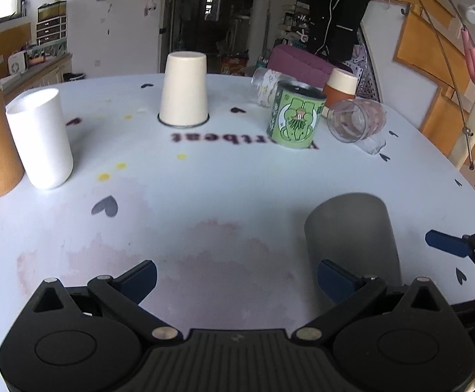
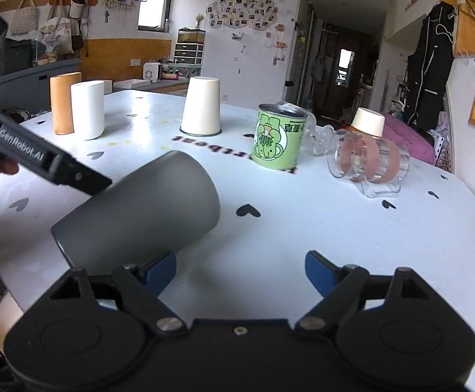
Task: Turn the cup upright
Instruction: 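Close the left gripper on the grey cup while the right gripper releases it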
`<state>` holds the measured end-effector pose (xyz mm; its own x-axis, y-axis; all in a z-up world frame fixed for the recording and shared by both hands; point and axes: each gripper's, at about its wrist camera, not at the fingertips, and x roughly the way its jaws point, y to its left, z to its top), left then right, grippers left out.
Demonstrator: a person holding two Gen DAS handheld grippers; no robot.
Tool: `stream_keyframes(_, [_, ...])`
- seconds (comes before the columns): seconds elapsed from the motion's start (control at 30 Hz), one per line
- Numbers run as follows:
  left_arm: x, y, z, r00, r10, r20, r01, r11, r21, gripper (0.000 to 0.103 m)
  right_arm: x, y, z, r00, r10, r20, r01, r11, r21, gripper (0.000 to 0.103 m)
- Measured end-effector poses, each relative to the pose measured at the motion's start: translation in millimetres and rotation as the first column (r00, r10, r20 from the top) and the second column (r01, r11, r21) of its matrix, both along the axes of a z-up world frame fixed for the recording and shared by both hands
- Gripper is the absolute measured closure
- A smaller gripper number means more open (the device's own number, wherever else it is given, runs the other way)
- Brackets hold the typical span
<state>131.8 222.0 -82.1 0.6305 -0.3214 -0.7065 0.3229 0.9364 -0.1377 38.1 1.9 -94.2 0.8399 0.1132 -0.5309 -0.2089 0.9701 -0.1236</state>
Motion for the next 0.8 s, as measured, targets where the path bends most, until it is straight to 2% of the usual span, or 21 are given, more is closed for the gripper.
stream_keyframes(0.13, [1.3, 5.7, 10.0, 0.999, 0.041, 0.007, -0.041, 0.999, -0.013, 0.0, -2.9, -4.2, 1.9, 1.0, -0.009, 0.013, 0.009, 1.0, 0.019, 0.016])
stream_keyframes(0.23, [2.1, 3.6, 27.2, 0.999, 0.033, -0.005, -0.033, 0.996, -0.08, 0.001, -9.0, -9.5, 7.0, 0.999, -0.025, 0.036, 0.023, 0.999, 0.04, 0.016])
stream_keyframes(0.3, [2.7, -5.8, 35.4, 1.0, 0.022, -0.017, -0.024, 0.994, -0.103, 0.006, -13.0, -14.0, 9.5, 0.998, -0.028, 0.047, 0.026, 0.998, 0.06, 0.016])
stream_keyframes(0.4, [7.2, -30.9, 40.7, 0.994, -0.077, -0.073, 0.069, 0.993, -0.096, 0.012, -16.4, -20.8, 11.0, 0.998, -0.035, 0.055, 0.03, 0.996, 0.087, 0.016])
stream_keyframes(0.57, [15.5, -74.2, 38.9, 0.972, -0.181, -0.15, 0.183, 0.983, -0.002, 0.024, -18.9, -33.2, 7.3, 0.997, -0.057, 0.051, 0.051, 0.991, 0.125, 0.016])
stream_keyframes(0.8, [31.8, -100.8, 23.2, 0.959, -0.172, -0.223, 0.203, 0.971, 0.125, 0.026, -22.9, -49.5, 2.3, 0.996, -0.079, 0.045, 0.071, 0.984, 0.161, 0.016])
